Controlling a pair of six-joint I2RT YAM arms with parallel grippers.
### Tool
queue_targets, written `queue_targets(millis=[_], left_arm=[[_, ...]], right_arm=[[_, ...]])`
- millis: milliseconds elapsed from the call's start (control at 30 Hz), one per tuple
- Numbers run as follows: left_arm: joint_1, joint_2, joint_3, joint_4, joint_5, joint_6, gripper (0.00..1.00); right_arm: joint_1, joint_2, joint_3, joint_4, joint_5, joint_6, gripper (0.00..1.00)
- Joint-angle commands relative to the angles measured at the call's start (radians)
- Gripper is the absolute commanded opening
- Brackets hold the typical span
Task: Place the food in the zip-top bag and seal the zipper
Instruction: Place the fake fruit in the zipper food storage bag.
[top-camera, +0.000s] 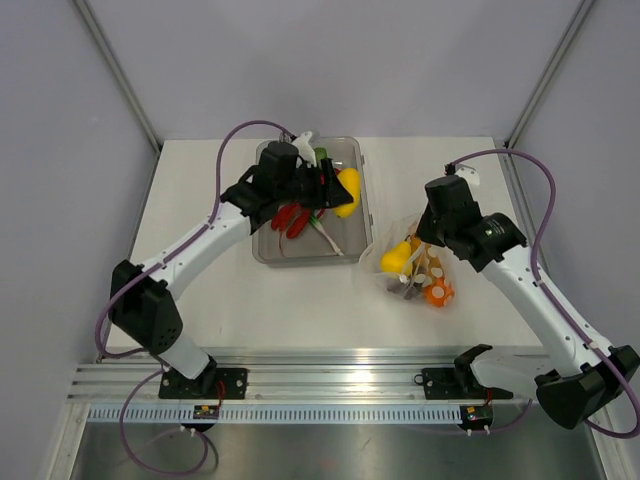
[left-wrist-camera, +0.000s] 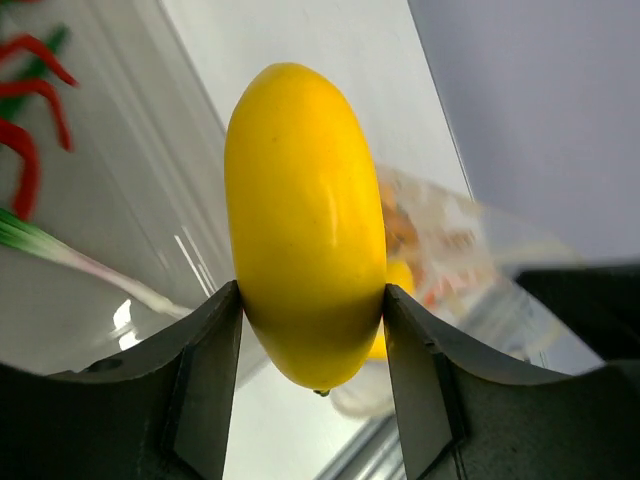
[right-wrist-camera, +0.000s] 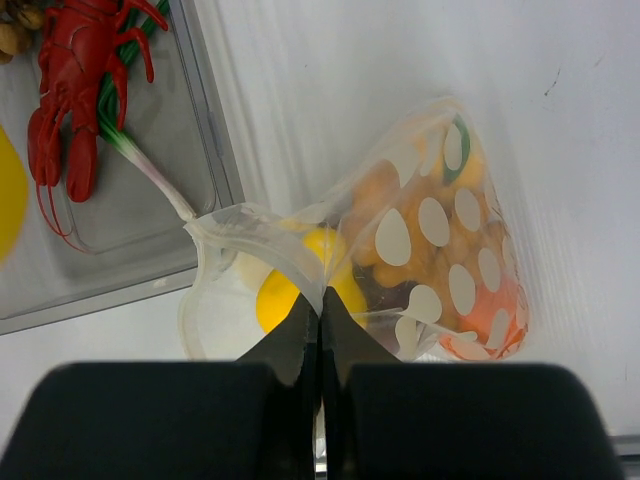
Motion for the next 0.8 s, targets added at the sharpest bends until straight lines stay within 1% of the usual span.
queue_targets(millis=[0, 100, 167, 267, 367, 433, 533, 633, 733, 767], left_arm=[[-0.085, -0.120, -0.080, -0.004, 0.065, 0.072, 0.00], [-0.162, -0.196, -0.166, 0.010, 0.065, 0.088, 0.00], [-0.199, -0.204, -0.196, 0.019, 0.121, 0.081, 0.00], [-0.239, -0.185, -0.193, 0.030, 0.199, 0.066, 0.00], [-0.271, -0.157, -0.159, 0.015, 0.255, 0.087, 0.00], [-0.277, -0.111, -0.098, -0.011, 0.331, 0.113, 0.00], [-0.280, -0.056, -0.040, -0.036, 0.370, 0.118, 0.00], [-0.283, 0.002, 0.048, -0.106, 0.404, 0.147, 0.00], [-0.283, 0.068, 0.103, -0.137, 0.395, 0.162, 0.00], [-0.283, 0.104, 0.144, -0.146, 0.395, 0.170, 0.00]], right_arm=[[-0.004, -0.030, -0.006, 0.047, 0.002, 0.010, 0.00], [-0.004, -0.036, -0.009, 0.044, -0.002, 0.010, 0.00], [-0.004, -0.039, -0.009, 0.037, -0.005, 0.004, 0.00], [-0.004, -0.039, -0.005, 0.035, -0.007, 0.002, 0.00], [-0.004, -0.052, -0.005, 0.037, -0.028, 0.008, 0.00], [-0.006, -0.056, -0.005, 0.037, -0.044, 0.008, 0.00], [-0.004, -0.067, 0.001, 0.030, -0.050, 0.002, 0.00], [-0.004, -0.076, 0.003, 0.023, -0.059, 0.001, 0.00], [-0.004, -0.087, -0.002, 0.023, -0.071, 0.004, 0.00], [-0.004, -0.088, -0.003, 0.024, -0.076, 0.004, 0.00]])
